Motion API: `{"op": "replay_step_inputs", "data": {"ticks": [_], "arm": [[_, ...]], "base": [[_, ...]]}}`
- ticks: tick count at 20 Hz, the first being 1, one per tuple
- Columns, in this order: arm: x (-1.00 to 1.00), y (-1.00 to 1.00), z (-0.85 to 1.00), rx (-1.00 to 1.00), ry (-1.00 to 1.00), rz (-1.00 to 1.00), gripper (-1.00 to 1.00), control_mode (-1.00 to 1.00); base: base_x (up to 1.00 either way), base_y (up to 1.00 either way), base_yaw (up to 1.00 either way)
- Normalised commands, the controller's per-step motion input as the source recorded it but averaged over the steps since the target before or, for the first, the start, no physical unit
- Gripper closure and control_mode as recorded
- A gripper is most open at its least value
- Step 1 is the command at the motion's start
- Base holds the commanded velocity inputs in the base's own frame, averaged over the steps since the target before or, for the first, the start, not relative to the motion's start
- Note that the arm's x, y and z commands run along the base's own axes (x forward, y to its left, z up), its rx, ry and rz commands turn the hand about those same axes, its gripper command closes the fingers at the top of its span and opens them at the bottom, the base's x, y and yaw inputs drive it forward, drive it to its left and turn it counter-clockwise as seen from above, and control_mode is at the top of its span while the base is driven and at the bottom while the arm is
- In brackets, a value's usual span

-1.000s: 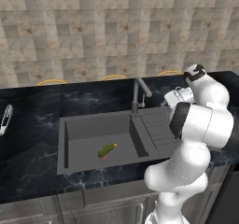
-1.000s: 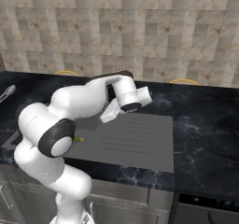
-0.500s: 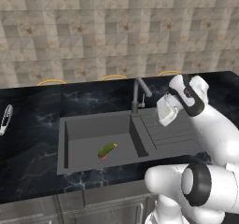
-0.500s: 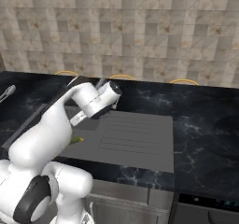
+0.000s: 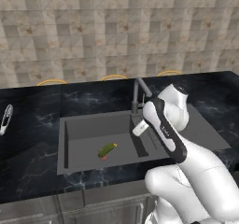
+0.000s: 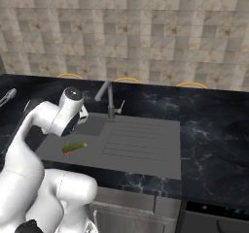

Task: Turn on the sink faucet. Then move the cucumber from the counter to the sink. Turn off the sink. Move the vegetable from the sink to the pot next to the stove. Finally move the pot to the front center burner.

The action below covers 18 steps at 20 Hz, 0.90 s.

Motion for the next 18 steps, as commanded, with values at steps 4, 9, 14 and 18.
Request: {"op": "replay_step_inputs", "data": {"ticks": [4,9,14,18], "arm": [[0.0,0.53,-0.02,-0.11,0.18,-0.44,-1.0,-1.0],[0.0,0.57,-0.2,-0.12,0.12,-0.43,-1.0,-1.0],[0.14,0.28,-0.26,-0.05,0.1,-0.31,-1.0,-1.0],[0.3,0.07,-0.1,0.0,0.06,-0.13,-1.0,-1.0]], "base": [[0.0,0.0,0.0],[0.0,0.0,0.0],[0.0,0.0,0.0],[0.0,0.0,0.0]]}}
